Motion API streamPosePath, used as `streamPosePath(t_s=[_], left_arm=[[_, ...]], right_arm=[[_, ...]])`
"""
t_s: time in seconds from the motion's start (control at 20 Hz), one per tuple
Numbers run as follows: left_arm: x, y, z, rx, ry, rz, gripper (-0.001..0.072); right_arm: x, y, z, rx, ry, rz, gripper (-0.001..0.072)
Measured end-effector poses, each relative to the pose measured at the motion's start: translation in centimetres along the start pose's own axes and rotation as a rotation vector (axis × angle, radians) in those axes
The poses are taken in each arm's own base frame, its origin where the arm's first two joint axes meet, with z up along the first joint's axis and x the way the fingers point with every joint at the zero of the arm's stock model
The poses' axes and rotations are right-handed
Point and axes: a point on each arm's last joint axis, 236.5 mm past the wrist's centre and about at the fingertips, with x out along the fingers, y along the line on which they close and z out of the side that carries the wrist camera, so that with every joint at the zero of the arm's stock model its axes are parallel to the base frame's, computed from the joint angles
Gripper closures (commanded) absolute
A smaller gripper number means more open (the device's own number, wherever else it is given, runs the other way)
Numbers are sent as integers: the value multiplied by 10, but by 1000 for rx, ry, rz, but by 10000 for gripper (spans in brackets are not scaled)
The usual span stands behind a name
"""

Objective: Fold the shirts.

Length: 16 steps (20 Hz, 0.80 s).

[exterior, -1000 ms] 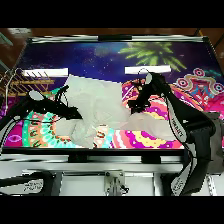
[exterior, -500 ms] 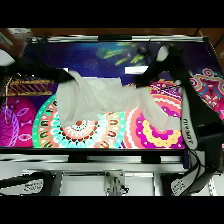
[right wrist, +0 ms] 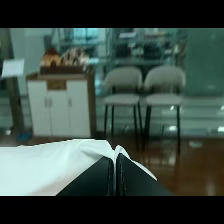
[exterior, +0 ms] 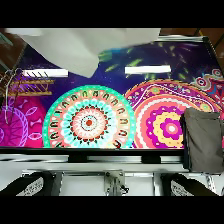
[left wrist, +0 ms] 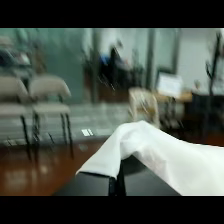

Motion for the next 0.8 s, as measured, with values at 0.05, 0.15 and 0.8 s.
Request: streamPosePath(t_s=[0.05,0.15,0.8], left_arm=[[-11,2,10,17,-21,24,664],[-25,5,10,49,11,50,664],[-84,-20,-207,-72,832,-158,664]], right_arm=[[-12,-4,17,-12,-38,-17,652],[-28,-13,28,-31,-43,-53,651],[-115,-44,-207,-27,929,-118,651]])
